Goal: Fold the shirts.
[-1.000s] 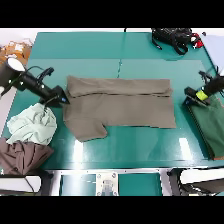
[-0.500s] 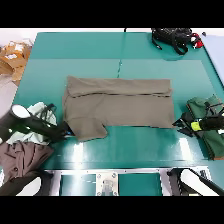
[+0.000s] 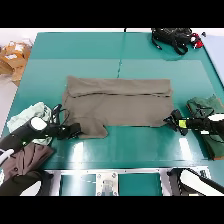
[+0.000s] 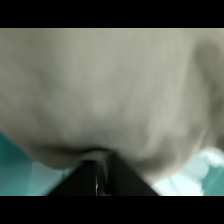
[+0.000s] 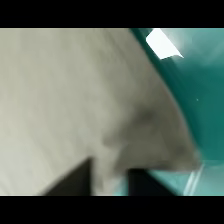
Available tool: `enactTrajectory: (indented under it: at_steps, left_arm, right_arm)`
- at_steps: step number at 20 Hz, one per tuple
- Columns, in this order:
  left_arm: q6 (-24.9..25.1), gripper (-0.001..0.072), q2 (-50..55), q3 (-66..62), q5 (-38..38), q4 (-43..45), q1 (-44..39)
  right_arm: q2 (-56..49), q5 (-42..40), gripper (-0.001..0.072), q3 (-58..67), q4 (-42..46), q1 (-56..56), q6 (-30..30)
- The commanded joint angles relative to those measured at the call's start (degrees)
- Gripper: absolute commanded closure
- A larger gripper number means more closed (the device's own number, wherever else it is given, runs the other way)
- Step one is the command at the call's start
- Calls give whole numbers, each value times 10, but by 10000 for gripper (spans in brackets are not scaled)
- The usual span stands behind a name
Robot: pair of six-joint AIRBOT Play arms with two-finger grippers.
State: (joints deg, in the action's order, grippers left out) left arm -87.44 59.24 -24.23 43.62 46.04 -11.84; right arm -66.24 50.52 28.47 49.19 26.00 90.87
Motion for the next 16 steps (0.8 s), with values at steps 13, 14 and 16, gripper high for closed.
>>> enactTrajectory:
  at_steps: [13, 14, 16]
  left_arm:
    - [-56, 684, -170, -199, 339, 203, -9]
    - [-55, 684, -168, -207, 339, 202, -9]
    - [-50, 684, -166, -225, 313, 203, -9]
  right_arm:
    - [89, 211, 696, 89, 163, 39, 5]
    - [101, 219, 696, 96, 162, 38, 5]
    - [109, 224, 696, 123, 158, 38, 5]
